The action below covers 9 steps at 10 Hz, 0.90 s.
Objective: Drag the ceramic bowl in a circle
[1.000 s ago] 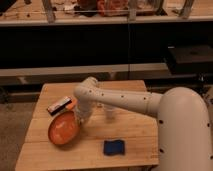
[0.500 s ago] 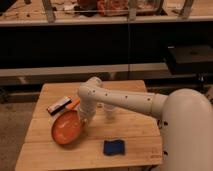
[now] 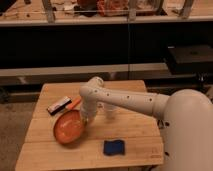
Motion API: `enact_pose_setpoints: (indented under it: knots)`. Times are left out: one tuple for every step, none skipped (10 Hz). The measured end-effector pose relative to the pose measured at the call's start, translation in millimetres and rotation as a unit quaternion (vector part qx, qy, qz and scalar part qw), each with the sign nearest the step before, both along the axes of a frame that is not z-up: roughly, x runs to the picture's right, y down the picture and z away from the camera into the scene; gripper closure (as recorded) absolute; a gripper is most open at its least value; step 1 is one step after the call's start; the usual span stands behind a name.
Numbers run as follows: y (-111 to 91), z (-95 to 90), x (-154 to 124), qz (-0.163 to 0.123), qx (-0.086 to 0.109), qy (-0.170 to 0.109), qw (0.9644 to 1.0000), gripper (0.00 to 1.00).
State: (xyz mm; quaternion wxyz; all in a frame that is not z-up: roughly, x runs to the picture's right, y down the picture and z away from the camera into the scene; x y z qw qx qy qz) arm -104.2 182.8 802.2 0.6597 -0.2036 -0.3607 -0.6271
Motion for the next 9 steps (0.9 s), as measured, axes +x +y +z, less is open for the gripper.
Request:
enact_pose_setpoints:
  knots:
    - [5,-2.0,12,0.005,-0.002,0.007,1.0,1.0]
    - [13,-8.0,24,0.015,-0.005,0.011,0.9998,1.0]
    - [21,-14.6,31,0.022,-0.007,0.013,0.9996,1.0]
    - [25,-20.1,34,0.025,-0.005,0.012,0.9996,1.0]
    - [30,-28.5,35,0.022,-0.002,0.009,0.9997,1.0]
    - [36,-36.1,34,0.013,0.002,0.004,0.9999,1.0]
    - [42,-42.0,29,0.0,0.005,-0.004,1.0,1.0]
    - [49,-46.7,23,-0.016,0.008,-0.016,0.9997,1.0]
    - [57,-53.1,10,-0.039,0.011,-0.035,0.9986,1.0]
